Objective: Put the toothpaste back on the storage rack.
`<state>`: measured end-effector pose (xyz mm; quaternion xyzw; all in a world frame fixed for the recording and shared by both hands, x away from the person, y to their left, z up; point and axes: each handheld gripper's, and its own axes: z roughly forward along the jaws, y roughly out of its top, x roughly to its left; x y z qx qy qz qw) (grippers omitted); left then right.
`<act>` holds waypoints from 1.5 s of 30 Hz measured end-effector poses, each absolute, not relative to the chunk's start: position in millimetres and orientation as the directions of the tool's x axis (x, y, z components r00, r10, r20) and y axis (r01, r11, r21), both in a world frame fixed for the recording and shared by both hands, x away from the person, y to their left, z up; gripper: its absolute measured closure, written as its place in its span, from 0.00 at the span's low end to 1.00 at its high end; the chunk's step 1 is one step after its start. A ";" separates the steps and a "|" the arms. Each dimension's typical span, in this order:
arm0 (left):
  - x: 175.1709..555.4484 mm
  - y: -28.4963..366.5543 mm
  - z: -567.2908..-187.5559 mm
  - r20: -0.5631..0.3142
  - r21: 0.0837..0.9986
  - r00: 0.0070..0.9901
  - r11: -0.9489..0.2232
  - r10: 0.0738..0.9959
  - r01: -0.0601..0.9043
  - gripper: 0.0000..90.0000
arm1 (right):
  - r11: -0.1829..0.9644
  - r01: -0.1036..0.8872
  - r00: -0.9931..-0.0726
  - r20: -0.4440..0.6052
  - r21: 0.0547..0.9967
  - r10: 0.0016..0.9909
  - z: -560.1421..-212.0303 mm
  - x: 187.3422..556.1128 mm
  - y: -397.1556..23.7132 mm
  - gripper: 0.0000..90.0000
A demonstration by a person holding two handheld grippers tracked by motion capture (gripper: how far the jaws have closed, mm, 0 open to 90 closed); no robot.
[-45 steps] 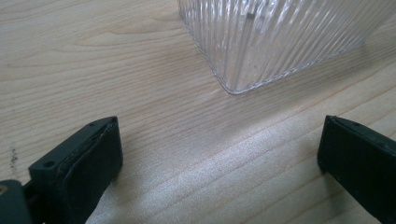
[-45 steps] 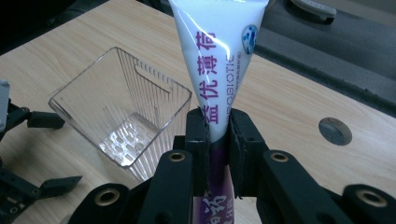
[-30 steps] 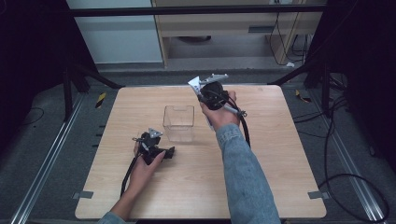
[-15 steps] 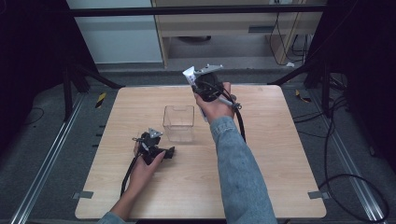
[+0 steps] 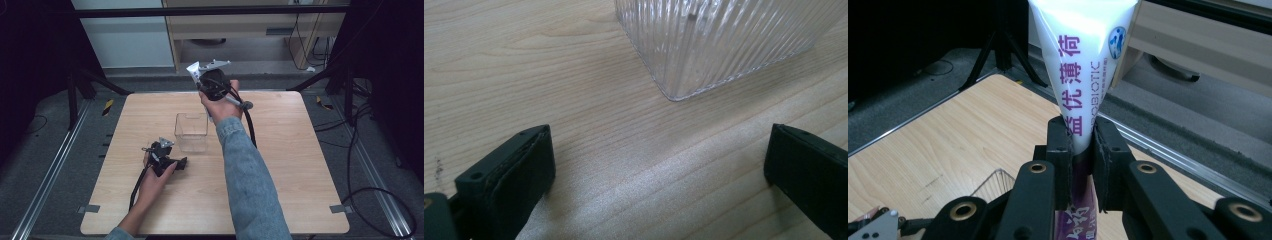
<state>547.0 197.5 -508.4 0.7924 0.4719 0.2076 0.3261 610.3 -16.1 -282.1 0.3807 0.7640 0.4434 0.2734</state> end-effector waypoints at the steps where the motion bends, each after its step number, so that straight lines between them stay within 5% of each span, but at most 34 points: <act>1: 547.0 197.6 -508.4 0.021 0.713 0.469 -0.342 0.883 0.612 0.00 | 0.310 0.337 -0.561 -0.075 0.889 0.825 -282.1 611.3 -11.7 0.88; 45: 546.6 197.7 -508.2 0.021 0.711 0.471 -0.345 0.882 0.613 0.00 | 0.286 0.359 -0.588 -0.022 0.889 0.808 -335.0 622.4 31.0 0.88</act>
